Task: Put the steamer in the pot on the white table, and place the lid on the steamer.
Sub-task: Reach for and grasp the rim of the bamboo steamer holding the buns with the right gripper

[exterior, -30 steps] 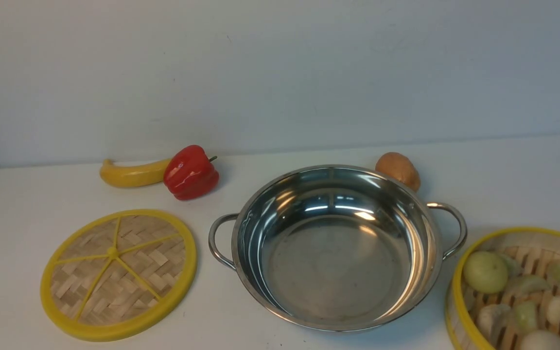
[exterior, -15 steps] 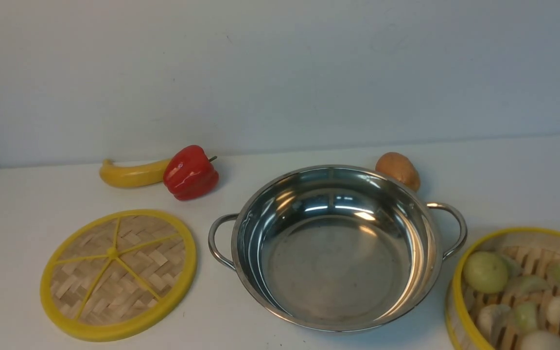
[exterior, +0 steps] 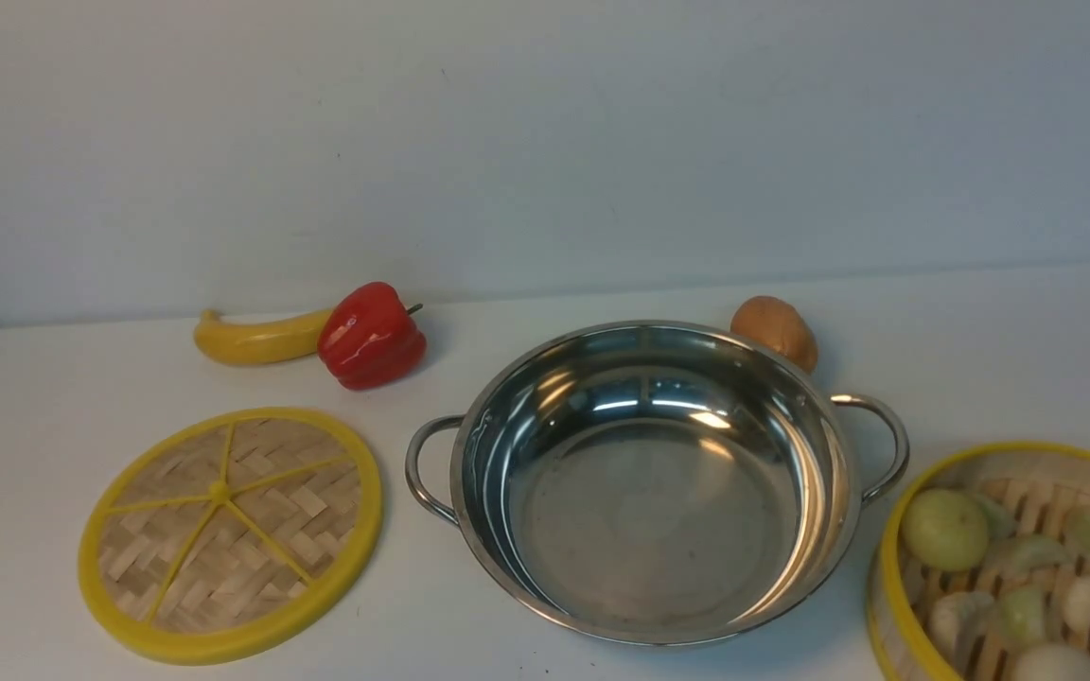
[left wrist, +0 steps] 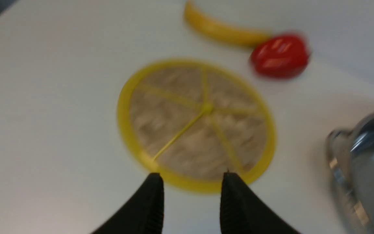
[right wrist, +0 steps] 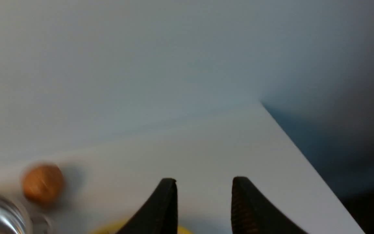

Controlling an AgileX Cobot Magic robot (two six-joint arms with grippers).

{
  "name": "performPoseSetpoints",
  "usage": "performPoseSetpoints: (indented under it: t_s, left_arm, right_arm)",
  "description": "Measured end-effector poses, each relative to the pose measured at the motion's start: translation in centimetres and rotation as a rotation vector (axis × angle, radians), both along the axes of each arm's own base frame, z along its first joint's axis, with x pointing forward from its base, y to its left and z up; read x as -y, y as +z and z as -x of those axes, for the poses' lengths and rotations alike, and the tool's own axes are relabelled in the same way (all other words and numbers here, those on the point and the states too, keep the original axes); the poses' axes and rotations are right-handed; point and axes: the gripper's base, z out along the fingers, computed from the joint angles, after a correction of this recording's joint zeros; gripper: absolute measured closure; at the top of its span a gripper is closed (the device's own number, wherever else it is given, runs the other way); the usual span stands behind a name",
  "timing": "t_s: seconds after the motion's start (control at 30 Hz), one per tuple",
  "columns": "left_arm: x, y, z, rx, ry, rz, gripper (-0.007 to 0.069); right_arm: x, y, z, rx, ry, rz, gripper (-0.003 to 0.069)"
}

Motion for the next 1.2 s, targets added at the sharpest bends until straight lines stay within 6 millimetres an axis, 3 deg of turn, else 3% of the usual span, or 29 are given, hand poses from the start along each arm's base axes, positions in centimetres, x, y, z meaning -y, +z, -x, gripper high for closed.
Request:
performPoseSetpoints:
  t_s: [0.17,0.33,0.5,0.77,0.9,1.2]
  left_arm:
    - [-0.2,-3.4,-3.1,-0.351,-0.103,-0.03,0.0383]
    - [0.1,-5.9,-5.4,-0.491,-0.201,-0.006,0.0383]
    - [0.2,-7.1,-6.8,-0.501,-0.256,-0.014,0.0383]
    - [0.0,-6.9,-7.6,-0.427,-0.268,-0.045,0.0383]
    - [0.0,-6.9,-7.7,-0.412,-0.311,-0.08,0.0383]
    - [0.1,-6.9,-7.7,-0.41,-0.325,-0.086,0.0383]
  right_arm:
    - [0.7,-4.2,-3.6,-0.446,-0.035,-0.031,0.041]
    - [0.8,-6.8,-6.1,-0.629,-0.008,-0.053,0.041]
    - [0.8,-8.8,-8.0,-0.713,0.035,-0.068,0.041]
    - [0.9,-11.5,-10.6,-0.768,0.069,-0.074,0.041]
    - [1.1,-14.3,-12.5,-0.838,0.082,-0.08,0.041]
    - [1.7,-18.3,-14.1,-0.952,0.084,-0.08,0.041]
